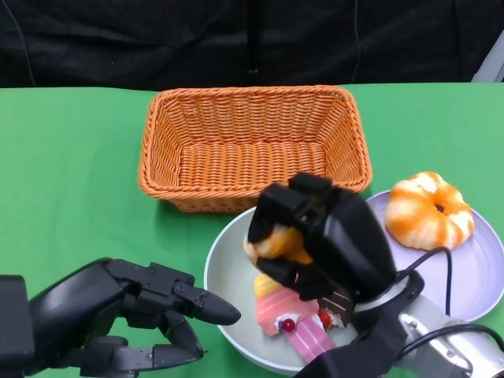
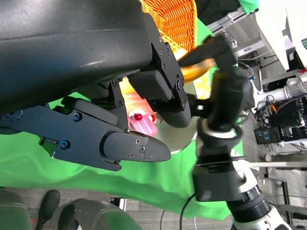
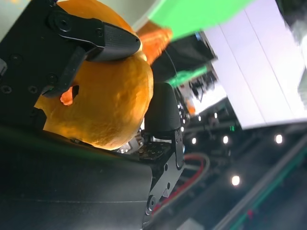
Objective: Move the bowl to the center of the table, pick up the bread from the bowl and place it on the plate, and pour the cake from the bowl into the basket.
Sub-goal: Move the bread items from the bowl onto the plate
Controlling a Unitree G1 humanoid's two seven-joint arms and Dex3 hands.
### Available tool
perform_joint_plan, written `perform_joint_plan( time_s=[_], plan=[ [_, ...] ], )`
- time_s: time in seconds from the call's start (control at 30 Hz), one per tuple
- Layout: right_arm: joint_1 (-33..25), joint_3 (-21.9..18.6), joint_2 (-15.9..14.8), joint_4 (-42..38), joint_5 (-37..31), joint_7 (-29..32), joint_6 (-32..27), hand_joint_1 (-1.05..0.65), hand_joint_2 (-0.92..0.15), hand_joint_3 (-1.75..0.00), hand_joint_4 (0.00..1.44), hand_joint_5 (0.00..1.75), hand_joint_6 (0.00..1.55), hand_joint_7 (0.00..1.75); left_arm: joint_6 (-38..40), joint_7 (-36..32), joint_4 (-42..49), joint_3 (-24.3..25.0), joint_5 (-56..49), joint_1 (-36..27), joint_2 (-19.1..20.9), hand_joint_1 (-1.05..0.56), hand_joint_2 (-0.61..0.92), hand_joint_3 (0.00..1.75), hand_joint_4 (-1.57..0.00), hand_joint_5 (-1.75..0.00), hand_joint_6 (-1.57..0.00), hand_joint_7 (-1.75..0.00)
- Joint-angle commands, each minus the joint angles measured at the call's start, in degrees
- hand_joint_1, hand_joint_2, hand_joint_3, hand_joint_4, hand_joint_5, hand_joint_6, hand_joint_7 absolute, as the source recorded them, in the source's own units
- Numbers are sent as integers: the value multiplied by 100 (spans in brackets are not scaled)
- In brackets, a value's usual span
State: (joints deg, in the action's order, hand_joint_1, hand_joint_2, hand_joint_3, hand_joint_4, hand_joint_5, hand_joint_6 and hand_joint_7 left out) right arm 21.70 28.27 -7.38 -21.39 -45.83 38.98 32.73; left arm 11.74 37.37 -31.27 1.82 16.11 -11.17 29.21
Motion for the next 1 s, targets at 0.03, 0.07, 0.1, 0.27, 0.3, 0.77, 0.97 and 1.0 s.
perform_joint_plan(
  time_s=[0.03, 0.07, 0.1, 0.27, 0.3, 0.77, 0.97, 1.0],
  plan=[
    [-295, -316, -127, 655, 666, -670, -38, -20, -20, -163, 101, 175, 76, 175, 19, 51, -6, 29, 31, -1, 106, -42, 92, 21, -56, -105, -82, -29],
    [-362, -382, -129, 798, 794, -864, -78, -20, -19, -165, 101, 175, 76, 175, 25, 51, -3, 31, 40, 2, 105, -42, 92, 21, -56, -105, -82, -29],
    [-528, -510, -134, 1136, 1210, -1245, -201, -21, -19, -166, 101, 175, 75, 175, 2, 60, 19, 42, 46, 0, 104, -42, 92, 21, -56, -105, -82, -29],
    [-871, -811, -39, 1798, 1842, -2091, -507, -11, -7, -174, 99, 175, 76, 165, -39, 74, 51, 57, 50, -4, 104, -44, 92, 21, -56, -105, -81, -29],
    [-963, -959, -50, 2048, 2215, -2312, -571, -10, -7, -175, 99, 175, 76, 165, -42, 67, 67, 131, 76, -11, 113, -44, 92, 21, -56, -105, -81, -29],
    [-1677, -2354, -149, 3460, 3391, -3403, -1194, -9, -19, -175, 104, 175, 83, 160, -424, -76, -13, 704, 26, -167, 35, -41, 92, 22, -53, -103, -76, -29],
    [-1840, -2902, -210, 3678, 3384, -3415, -1374, -4, -21, -175, 105, 175, 83, 165, -767, -192, 93, 870, -9, -193, -102, -40, 92, 22, -54, -100, -75, -28],
    [-1849, -2957, -216, 3677, 3370, -3417, -1390, -3, -20, -175, 105, 175, 84, 165, -791, -200, 101, 882, -16, -195, -102, -39, 92, 22, -54, -100, -75, -28]
  ],
)
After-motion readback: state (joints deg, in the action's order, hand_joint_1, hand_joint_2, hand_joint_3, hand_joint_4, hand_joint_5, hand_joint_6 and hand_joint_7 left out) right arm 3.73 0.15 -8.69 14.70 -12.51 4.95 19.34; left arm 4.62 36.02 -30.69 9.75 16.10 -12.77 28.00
